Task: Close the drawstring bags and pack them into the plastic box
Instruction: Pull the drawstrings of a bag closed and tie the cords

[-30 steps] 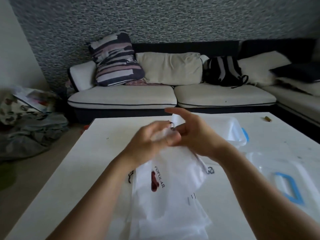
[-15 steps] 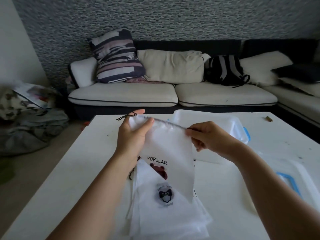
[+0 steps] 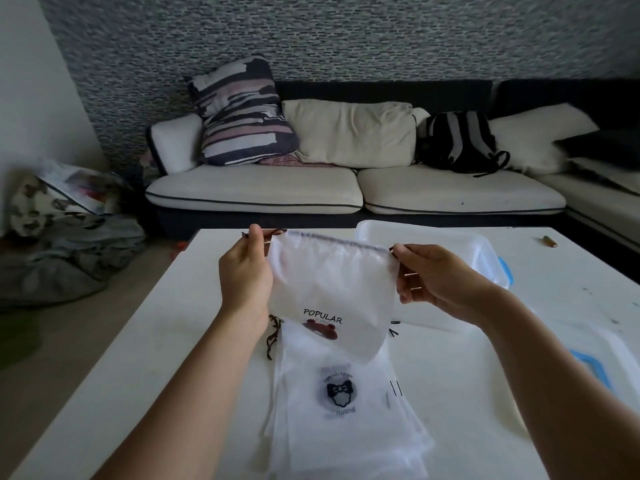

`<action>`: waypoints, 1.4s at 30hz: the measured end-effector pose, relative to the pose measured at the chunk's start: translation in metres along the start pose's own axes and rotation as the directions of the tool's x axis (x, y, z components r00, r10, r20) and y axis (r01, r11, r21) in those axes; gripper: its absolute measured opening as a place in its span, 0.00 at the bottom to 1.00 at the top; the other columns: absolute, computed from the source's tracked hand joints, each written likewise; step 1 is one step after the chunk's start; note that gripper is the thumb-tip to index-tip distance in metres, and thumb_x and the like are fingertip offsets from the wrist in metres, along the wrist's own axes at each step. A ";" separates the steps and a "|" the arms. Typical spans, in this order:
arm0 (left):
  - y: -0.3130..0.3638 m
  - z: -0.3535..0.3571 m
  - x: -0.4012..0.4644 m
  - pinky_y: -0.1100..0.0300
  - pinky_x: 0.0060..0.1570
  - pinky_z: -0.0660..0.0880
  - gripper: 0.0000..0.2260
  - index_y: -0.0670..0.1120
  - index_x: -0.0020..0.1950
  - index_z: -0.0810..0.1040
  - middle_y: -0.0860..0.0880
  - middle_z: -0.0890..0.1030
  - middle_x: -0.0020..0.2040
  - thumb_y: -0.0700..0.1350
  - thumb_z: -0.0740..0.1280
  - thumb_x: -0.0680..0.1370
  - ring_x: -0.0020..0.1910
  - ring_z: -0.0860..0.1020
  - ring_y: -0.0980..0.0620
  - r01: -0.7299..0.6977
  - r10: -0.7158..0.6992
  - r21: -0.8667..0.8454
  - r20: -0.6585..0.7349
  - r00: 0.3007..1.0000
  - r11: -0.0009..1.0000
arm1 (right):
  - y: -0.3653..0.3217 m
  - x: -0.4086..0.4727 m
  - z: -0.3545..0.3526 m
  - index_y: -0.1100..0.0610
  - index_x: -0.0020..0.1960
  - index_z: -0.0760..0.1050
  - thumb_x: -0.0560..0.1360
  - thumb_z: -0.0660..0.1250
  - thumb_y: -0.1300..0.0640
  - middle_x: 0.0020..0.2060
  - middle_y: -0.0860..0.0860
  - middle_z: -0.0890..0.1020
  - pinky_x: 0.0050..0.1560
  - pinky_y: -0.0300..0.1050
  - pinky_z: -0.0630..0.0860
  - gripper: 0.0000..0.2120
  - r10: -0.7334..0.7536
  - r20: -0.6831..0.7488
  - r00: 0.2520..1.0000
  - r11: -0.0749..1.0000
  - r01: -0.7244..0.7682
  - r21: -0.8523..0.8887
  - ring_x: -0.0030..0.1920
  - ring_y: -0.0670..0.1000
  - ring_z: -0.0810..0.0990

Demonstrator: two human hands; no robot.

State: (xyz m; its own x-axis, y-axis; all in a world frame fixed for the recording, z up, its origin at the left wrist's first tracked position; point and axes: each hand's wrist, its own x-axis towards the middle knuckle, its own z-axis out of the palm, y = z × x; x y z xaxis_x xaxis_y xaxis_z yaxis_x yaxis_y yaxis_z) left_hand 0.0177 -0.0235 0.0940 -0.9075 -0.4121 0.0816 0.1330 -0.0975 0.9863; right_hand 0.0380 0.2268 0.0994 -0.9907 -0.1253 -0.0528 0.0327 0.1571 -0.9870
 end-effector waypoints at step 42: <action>-0.002 -0.033 0.031 0.49 0.58 0.76 0.19 0.43 0.50 0.78 0.46 0.84 0.49 0.47 0.49 0.86 0.52 0.82 0.48 0.515 -0.482 -0.660 0.255 0.838 0.546 | 0.012 0.017 -0.021 0.56 0.30 0.66 0.83 0.59 0.57 0.36 0.52 0.83 0.56 0.56 0.78 0.22 0.131 -0.213 0.968 0.325 0.161 0.932 0.41 0.52 0.86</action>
State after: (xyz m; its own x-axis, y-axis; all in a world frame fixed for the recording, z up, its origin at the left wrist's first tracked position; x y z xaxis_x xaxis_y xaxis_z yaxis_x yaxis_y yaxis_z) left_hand 0.0022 -0.0664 0.0901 -0.9265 -0.0670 -0.3703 -0.1319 -0.8638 0.4863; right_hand 0.0184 0.2468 0.0901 -0.9831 0.1077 -0.1483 -0.0257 -0.8821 -0.4704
